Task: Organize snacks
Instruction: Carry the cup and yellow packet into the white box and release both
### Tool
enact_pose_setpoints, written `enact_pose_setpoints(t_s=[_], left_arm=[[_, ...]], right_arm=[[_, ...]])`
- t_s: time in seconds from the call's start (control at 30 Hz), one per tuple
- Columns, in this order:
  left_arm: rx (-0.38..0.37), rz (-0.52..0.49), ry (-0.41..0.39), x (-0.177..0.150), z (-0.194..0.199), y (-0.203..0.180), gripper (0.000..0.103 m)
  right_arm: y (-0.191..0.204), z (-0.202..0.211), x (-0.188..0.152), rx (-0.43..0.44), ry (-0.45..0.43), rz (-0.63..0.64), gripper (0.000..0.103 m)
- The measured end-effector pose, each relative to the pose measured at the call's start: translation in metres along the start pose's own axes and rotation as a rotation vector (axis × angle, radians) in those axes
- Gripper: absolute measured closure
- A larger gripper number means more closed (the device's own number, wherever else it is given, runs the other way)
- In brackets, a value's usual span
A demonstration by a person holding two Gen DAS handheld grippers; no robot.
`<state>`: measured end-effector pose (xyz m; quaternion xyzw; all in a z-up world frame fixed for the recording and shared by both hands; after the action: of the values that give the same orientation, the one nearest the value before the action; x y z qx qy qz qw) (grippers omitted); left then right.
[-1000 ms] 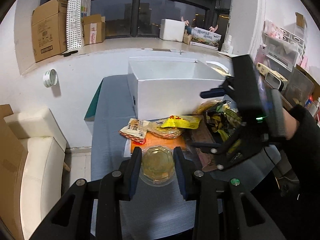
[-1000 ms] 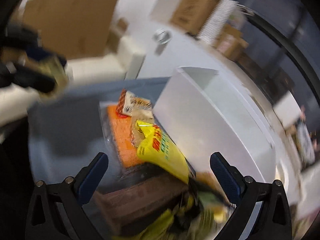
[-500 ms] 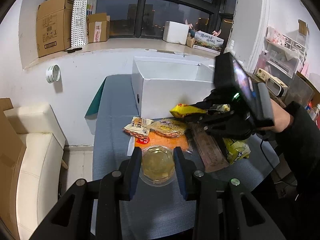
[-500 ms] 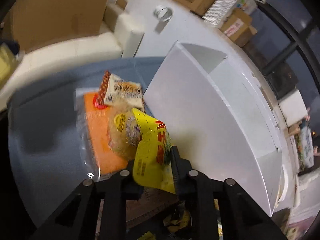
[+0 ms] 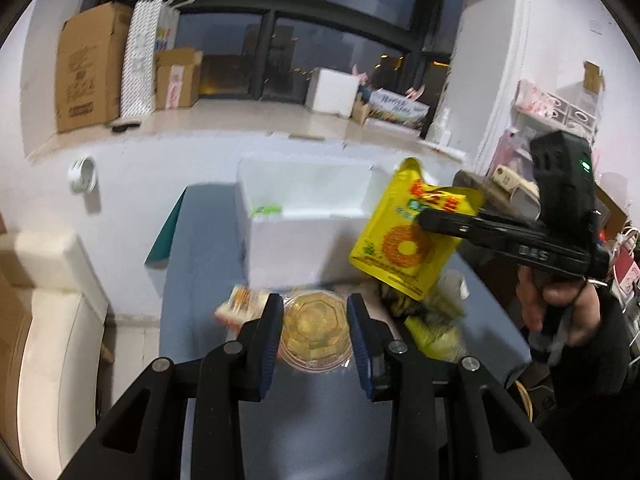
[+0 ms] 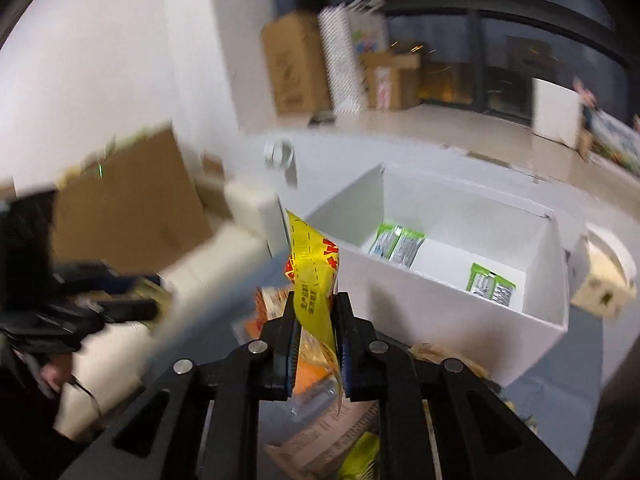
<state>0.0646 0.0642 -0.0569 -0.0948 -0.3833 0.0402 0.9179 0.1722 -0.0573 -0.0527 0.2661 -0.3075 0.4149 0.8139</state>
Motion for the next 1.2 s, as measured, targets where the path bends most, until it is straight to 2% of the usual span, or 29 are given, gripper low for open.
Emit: enact_pose_setpoints(t_s=[0.1, 0.23, 0.4, 0.57, 0.7, 0.73, 0.77, 0.8, 0.83, 0.87, 0.93, 1.07, 1.2], left_arm=[[-0.009, -0.044, -0.033, 0.029, 0.000, -0.014, 0.067], [-0.009, -0.102, -0.068, 0.073, -0.006, -0.026, 0.067], [0.032, -0.100, -0.055, 0.141, -0.043, -0.019, 0.067], [0.091, -0.055, 0.027, 0.180, -0.108, 0.003, 0.067], [0.128, 0.005, 0.140, 0.179, -0.169, 0.025, 0.064], [0.116, 0.021, 0.157, 0.177, -0.176, 0.028, 0.048], [0.115, 0.031, 0.170, 0.173, -0.182, 0.032, 0.019], [0.128, 0.039, 0.178, 0.171, -0.186, 0.035, 0.003], [0.134, 0.044, 0.167, 0.169, -0.186, 0.038, 0.000], [0.126, 0.046, 0.166, 0.166, -0.186, 0.038, 0.000], [0.103, 0.053, 0.164, 0.161, -0.185, 0.039, 0.000], [0.088, 0.056, 0.154, 0.156, -0.177, 0.037, 0.000], [0.077, 0.041, 0.136, 0.148, -0.157, 0.031, 0.000]], right_arm=[[-0.013, 0.034, 0.007, -0.019, -0.104, -0.080, 0.086], [-0.037, 0.076, 0.024, -0.112, -0.216, -0.134, 0.086], [-0.078, 0.094, 0.053, -0.205, -0.266, -0.192, 0.086], [-0.126, 0.059, 0.084, -0.232, -0.189, -0.252, 0.086], [-0.156, 0.005, 0.089, -0.273, -0.043, -0.270, 0.085], [-0.161, -0.006, 0.086, -0.297, -0.017, -0.268, 0.080], [-0.163, -0.012, 0.083, -0.319, -0.001, -0.261, 0.071], [-0.168, -0.018, 0.080, -0.352, 0.026, -0.250, 0.039], [-0.173, -0.021, 0.078, -0.380, 0.035, -0.256, 0.007], [-0.174, -0.020, 0.074, -0.386, 0.027, -0.266, 0.000], [-0.176, -0.015, 0.070, -0.355, -0.017, -0.282, 0.000], [-0.174, -0.005, 0.067, -0.348, -0.048, -0.279, 0.000], [-0.168, 0.007, 0.062, -0.305, -0.074, -0.302, 0.000]])
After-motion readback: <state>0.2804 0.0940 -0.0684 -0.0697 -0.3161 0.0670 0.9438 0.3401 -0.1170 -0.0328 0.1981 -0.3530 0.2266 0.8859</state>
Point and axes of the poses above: each gripper's, at about its wrist camera, not at the fingertips, and z roughly against the way its jaws point, y to its left, x to its top, the point moved 7 cm from there along -z, roughly the way its jaws point, and after that the axes turned 8 degrees about y, right-handed, at the moved point
